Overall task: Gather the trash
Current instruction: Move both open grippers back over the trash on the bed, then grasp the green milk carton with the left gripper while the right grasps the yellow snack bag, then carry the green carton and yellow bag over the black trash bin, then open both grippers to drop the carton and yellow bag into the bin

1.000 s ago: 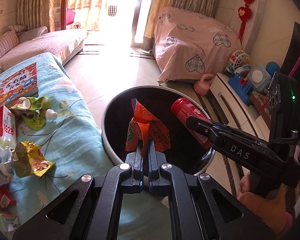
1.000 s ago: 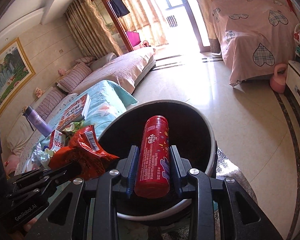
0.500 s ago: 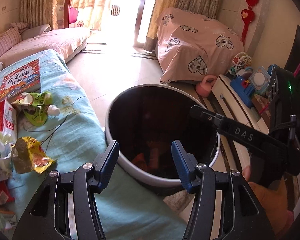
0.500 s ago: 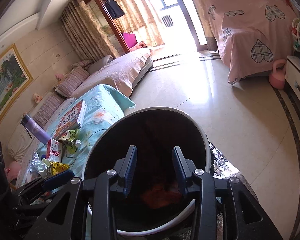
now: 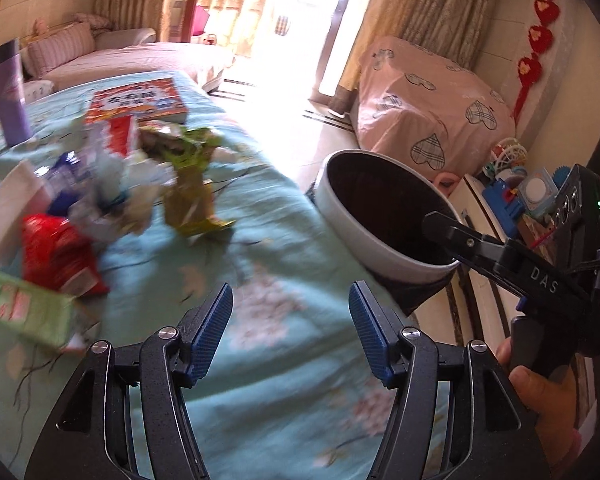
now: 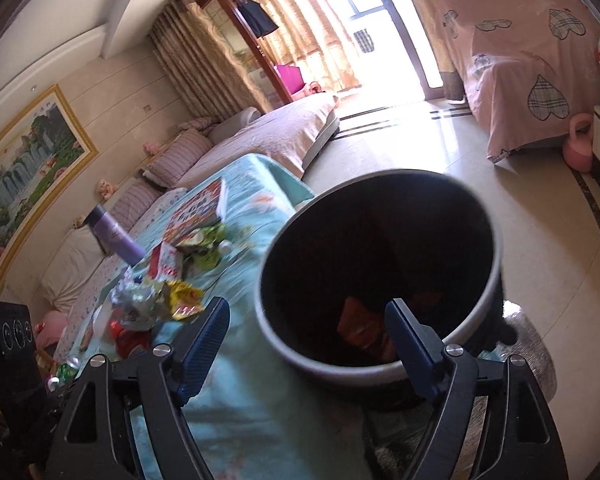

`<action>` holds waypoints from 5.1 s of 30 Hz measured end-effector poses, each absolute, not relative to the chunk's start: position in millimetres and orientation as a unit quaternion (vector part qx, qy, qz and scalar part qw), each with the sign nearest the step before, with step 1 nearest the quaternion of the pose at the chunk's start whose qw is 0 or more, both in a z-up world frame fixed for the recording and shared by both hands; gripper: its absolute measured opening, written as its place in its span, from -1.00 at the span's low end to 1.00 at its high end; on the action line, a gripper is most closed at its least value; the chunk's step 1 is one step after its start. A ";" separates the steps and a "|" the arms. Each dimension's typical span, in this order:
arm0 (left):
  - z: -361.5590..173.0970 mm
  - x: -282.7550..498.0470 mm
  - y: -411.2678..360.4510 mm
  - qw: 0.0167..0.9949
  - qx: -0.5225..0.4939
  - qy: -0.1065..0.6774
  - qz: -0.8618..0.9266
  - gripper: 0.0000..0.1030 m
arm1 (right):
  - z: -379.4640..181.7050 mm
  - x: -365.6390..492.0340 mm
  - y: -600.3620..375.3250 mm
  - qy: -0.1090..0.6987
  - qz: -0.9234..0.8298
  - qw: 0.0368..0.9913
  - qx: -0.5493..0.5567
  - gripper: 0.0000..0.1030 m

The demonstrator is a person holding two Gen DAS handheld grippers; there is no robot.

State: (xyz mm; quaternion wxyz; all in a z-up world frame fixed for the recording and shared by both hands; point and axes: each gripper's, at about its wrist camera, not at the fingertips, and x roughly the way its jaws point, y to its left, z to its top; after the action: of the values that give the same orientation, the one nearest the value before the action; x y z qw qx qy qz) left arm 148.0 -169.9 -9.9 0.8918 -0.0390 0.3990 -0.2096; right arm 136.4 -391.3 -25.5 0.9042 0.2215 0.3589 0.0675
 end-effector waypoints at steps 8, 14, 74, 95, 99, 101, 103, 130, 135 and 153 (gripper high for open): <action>-19.4 121.2 -110.9 0.896 -0.069 0.405 -0.169 0.20 | -29.0 125.0 -340.8 0.372 0.105 0.901 0.197 0.63; -27.1 108.0 -75.6 0.897 -0.089 0.410 -0.140 0.20 | -34.7 125.7 -312.4 0.387 0.124 0.896 0.180 0.63; -16.7 86.4 -55.2 0.917 -0.057 0.368 -0.144 -0.41 | -29.4 141.6 -277.8 0.394 0.157 0.895 0.139 -0.94; -7.5 98.3 -157.5 0.899 0.003 0.365 -0.242 -0.41 | -17.8 114.2 -364.0 0.369 0.080 0.909 0.177 -0.94; -3.9 104.6 -173.6 0.897 0.013 0.361 -0.254 -0.41 | -17.3 115.3 -377.7 0.367 0.066 0.910 0.180 -0.94; -2.4 108.6 -181.6 0.896 0.015 0.361 -0.259 -0.41 | -17.7 116.9 -385.0 0.366 0.059 0.911 0.182 -0.94; -0.4 113.3 -188.7 0.894 0.016 0.360 -0.265 -0.41 | -17.8 119.7 -392.4 0.365 0.053 0.911 0.185 -0.94; 0.9 175.5 -276.1 0.865 0.027 0.385 -0.320 -0.41 | -23.1 160.5 -453.8 0.380 0.013 0.907 0.181 -0.94; -2.4 186.1 -283.8 0.861 0.028 0.395 -0.319 -0.42 | -28.1 167.3 -457.1 0.389 0.014 0.904 0.177 -0.94; -5.2 192.3 -286.1 0.854 0.031 0.413 -0.314 -0.11 | -28.1 177.7 -465.5 0.403 0.006 0.899 0.170 -0.71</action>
State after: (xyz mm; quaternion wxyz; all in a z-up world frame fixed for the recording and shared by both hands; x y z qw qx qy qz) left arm 192.3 -286.1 -5.2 0.8544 0.0312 0.4129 -0.3138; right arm 177.7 -465.5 -28.1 0.8992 0.1704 0.4029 0.0060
